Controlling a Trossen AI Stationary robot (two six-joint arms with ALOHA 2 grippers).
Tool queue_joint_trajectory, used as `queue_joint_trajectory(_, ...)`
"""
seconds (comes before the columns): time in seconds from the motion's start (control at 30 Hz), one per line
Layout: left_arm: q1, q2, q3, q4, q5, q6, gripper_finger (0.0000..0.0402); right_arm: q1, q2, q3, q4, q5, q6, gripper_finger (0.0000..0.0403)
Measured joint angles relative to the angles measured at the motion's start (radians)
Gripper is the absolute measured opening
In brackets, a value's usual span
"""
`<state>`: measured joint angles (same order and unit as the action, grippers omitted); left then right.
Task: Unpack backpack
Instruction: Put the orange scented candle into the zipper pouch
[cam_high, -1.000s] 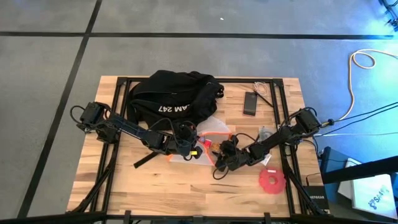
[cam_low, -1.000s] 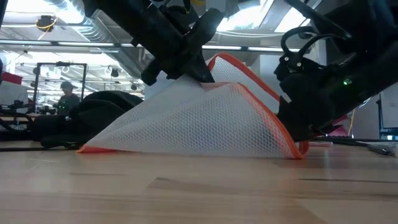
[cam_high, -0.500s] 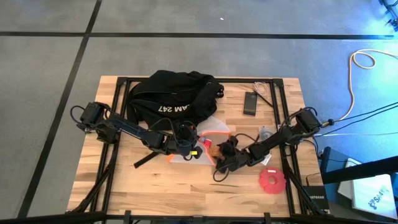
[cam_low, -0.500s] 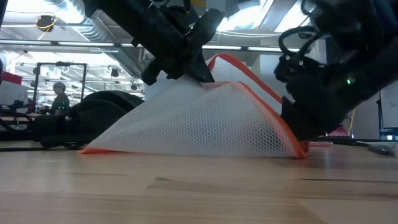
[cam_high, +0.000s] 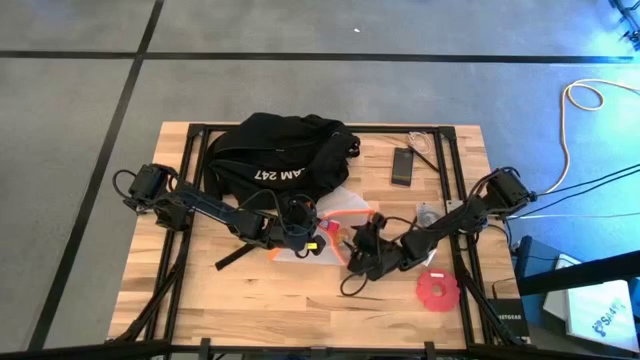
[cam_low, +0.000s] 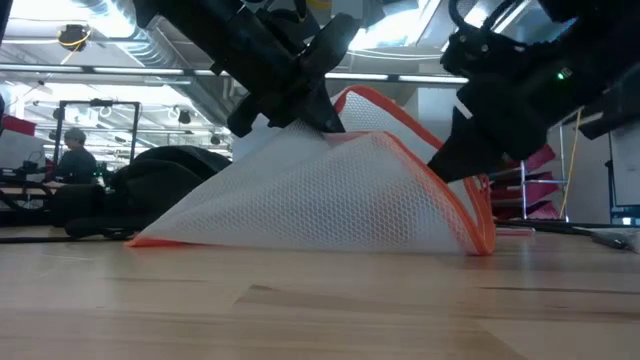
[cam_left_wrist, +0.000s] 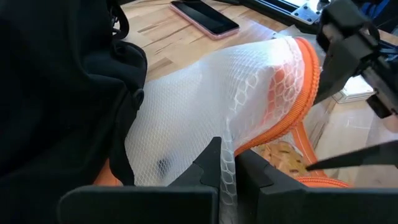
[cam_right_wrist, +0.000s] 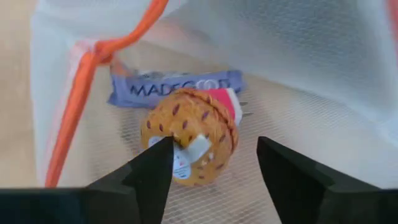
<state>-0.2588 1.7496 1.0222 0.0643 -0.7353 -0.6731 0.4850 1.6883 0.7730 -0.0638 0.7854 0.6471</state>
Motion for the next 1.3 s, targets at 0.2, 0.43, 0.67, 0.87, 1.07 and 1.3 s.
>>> queue_joint_trajectory(0.2,0.0,0.0,0.0,0.0,0.0,0.0,0.0,0.0,0.0,0.061,-0.133,0.043,0.023,0.0169)
queue_joint_trajectory(0.43,0.0,0.0,0.0,0.0,0.0,0.0,0.0,0.025,-0.001,0.12,-0.257,0.007,0.03,0.0137)
queue_joint_trajectory(0.67,0.0,0.0,0.0,0.0,0.0,0.0,0.0,0.103,-0.002,0.206,-0.44,-0.01,0.023,0.0095)
queue_joint_trajectory(0.87,0.0,0.0,0.0,0.0,0.0,0.0,0.0,0.147,-0.002,0.226,-0.502,-0.176,-0.05,0.0062)
queue_joint_trajectory(1.07,0.0,0.0,0.0,0.0,0.0,0.0,0.0,0.157,-0.002,0.226,-0.441,-0.431,-0.141,0.0015)
queue_joint_trajectory(1.3,0.0,0.0,0.0,0.0,0.0,0.0,0.0,0.116,-0.002,0.14,-0.048,-0.927,-0.259,0.0002)
